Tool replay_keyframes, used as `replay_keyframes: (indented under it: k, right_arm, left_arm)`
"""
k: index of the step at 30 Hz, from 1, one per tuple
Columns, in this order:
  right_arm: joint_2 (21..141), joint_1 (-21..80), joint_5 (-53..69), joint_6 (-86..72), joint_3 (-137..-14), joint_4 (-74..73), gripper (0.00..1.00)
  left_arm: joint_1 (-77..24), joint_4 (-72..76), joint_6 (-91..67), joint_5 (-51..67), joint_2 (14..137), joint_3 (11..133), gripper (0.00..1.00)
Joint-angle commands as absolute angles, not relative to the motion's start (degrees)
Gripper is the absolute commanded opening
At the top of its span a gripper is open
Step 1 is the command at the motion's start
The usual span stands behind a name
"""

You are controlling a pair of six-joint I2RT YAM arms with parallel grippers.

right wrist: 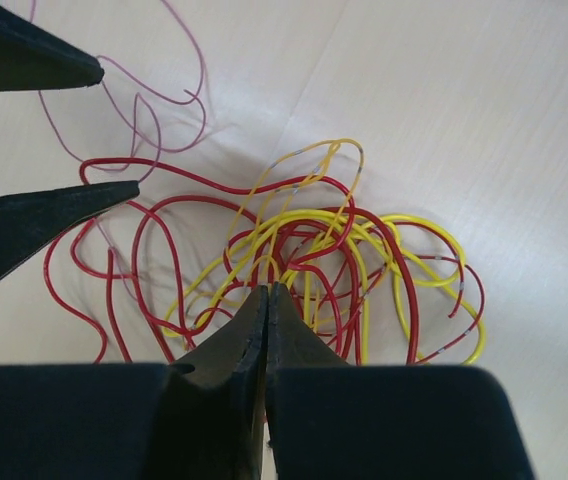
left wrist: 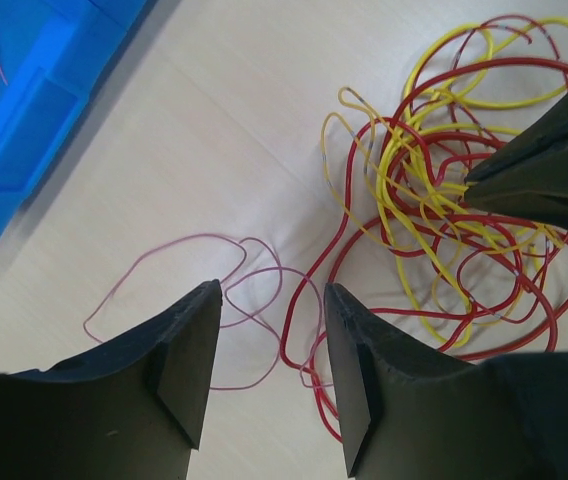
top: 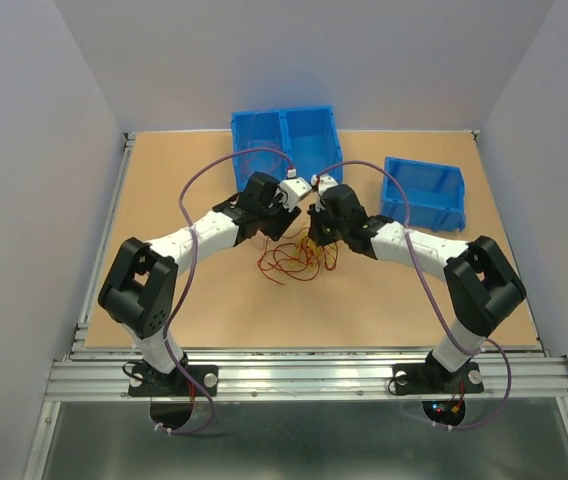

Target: Untangle the cables

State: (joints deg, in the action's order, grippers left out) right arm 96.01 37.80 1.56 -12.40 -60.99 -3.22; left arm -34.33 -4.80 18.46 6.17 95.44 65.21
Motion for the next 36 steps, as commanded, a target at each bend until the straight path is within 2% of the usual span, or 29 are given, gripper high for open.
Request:
replay_keyframes:
  k: [1, 6, 9, 12, 13, 18, 21, 25, 29, 30, 31, 33, 34, 36]
  right_arm:
    - [93.9, 38.5, 1.9, -11.4, -61.4, 0.2, 0.01]
    - [93.8, 38.6, 2.0, -11.4, -61.3, 0.2, 0.00]
    - [93.6, 38.5, 1.6, -11.3, -61.1, 0.2, 0.00]
    - [93.3, 38.5, 1.4, -11.3, -60.9, 0.2, 0.01]
    - [93.1, 38.5, 1.5, -11.3, -60.6, 0.2, 0.01]
    - [92.7, 38.5, 1.4, -11.0, -60.3, 0.2, 0.01]
    - [93.1, 38.5, 1.6, -10.5, -60.4, 0.2, 0.01]
    - [93.8, 38.5, 2.9, -9.6, -60.3, 0.2, 0.01]
    - [94.7, 38.5, 3.3, -9.3, -60.7, 0.2, 0.01]
    - [94.9, 38.6, 3.3, -9.3, -60.9, 0.2, 0.01]
    - [95.2, 38.5, 3.4, -9.3, -61.2, 0.2, 0.01]
    - [95.3, 38.5, 3.6, -9.4, -61.2, 0.2, 0.01]
    - [95.2, 38.5, 3.9, -9.4, -61.3, 0.2, 0.00]
    - [95.0, 38.5, 4.1, -9.3, -61.0, 0.2, 0.01]
  left_arm:
    - [-35.6, -6.8, 19.5, 3.8, 97.6, 66.8, 0.56]
    - [-35.6, -8.4, 19.6, 4.0, 99.9, 68.0, 0.56]
    - [-35.6, -9.1, 19.9, 4.6, 100.9, 68.8, 0.45]
    - [-35.6, -9.0, 19.6, 3.3, 100.7, 69.0, 0.09]
    - [-35.5, -8.0, 19.4, 2.8, 99.8, 68.6, 0.00]
    - [-34.0, -4.0, 18.5, 1.8, 94.1, 66.2, 0.00]
    - [-30.9, -2.3, 17.6, 5.3, 90.2, 65.7, 0.00]
    - [-25.2, -2.2, 15.4, 15.4, 85.6, 67.1, 0.00]
    - [-23.8, -3.3, 15.4, 17.2, 81.8, 67.5, 0.00]
    - [-23.8, -3.3, 15.6, 17.7, 81.4, 67.2, 0.01]
    - [-23.8, -3.1, 15.7, 17.8, 81.1, 66.5, 0.09]
    - [-23.8, -2.9, 15.9, 17.9, 80.9, 66.1, 0.15]
    - [-23.8, -2.7, 16.2, 17.8, 81.0, 65.7, 0.21]
    - [-23.8, -2.5, 16.3, 17.7, 81.5, 65.3, 0.24]
